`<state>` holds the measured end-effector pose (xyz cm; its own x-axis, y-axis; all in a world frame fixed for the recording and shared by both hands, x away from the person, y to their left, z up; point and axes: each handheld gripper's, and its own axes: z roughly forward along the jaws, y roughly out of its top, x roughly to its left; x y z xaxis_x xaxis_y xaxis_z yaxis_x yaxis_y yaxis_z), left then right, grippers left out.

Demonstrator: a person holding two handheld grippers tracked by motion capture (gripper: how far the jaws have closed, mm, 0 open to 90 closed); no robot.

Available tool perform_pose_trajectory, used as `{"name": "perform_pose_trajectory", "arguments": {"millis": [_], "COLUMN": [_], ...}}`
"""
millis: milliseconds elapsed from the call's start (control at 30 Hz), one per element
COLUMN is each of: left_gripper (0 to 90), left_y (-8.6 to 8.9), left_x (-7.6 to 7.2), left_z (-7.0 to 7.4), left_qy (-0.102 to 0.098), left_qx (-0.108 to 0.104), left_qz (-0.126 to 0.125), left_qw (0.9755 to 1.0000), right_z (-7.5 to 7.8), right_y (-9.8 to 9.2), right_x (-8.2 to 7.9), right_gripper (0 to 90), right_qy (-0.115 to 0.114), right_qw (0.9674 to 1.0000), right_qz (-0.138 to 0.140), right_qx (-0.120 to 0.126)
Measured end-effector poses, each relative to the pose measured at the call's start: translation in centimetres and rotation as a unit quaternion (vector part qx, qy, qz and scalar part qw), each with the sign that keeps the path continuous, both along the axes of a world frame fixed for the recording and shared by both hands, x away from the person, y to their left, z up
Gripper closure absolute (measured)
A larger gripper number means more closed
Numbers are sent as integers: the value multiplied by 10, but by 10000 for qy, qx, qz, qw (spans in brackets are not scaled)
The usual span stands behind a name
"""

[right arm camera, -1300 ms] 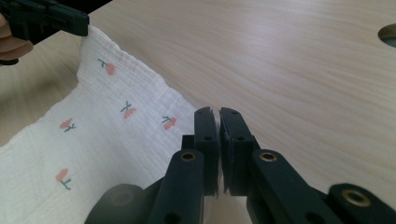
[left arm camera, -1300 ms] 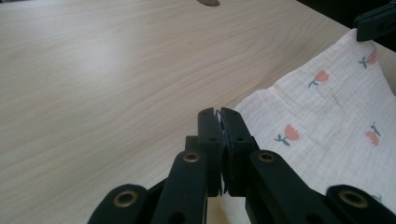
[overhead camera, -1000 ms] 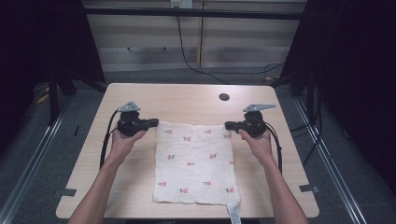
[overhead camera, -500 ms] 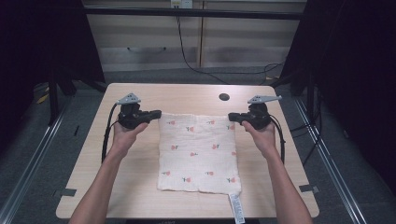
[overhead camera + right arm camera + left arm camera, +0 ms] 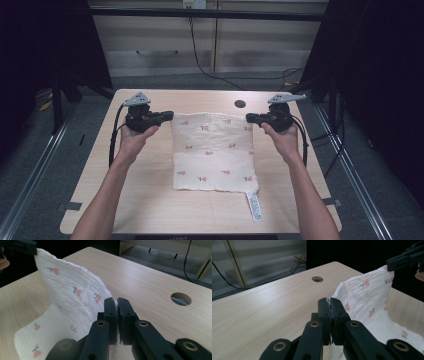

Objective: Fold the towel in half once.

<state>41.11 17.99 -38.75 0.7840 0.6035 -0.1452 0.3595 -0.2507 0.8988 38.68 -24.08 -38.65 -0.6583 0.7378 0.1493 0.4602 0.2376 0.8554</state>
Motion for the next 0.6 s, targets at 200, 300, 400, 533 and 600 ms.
{"name": "perform_pose_trajectory", "arguments": {"millis": [200, 300, 400, 533, 600], "left_gripper": [881, 881, 881, 881, 880], "left_y": [2, 5, 10, 14, 15], "left_x": [-11, -17, -25, -38, -44], "left_z": [-15, -16, -15, -20, -26], "left_qy": [29, 17, -45, -71, -68], "left_qx": [67, 34, 19, 26, 53], "left_qz": [-81, -93, -111, -139, -151], "left_qw": [9999, 9999, 9999, 9999, 9998], "right_z": [-10, -15, -20, -24, -28], "right_y": [0, -4, -8, -12, -13], "right_x": [-15, -21, -28, -43, -50], "right_gripper": [863, 863, 863, 863, 863], "right_qy": [14, 51, 77, 41, 31], "right_qw": [9997, 9997, 9996, 9995, 9994], "right_qz": [243, 258, 272, 277, 310], "right_qx": [-87, -2, 36, 126, 127]}}
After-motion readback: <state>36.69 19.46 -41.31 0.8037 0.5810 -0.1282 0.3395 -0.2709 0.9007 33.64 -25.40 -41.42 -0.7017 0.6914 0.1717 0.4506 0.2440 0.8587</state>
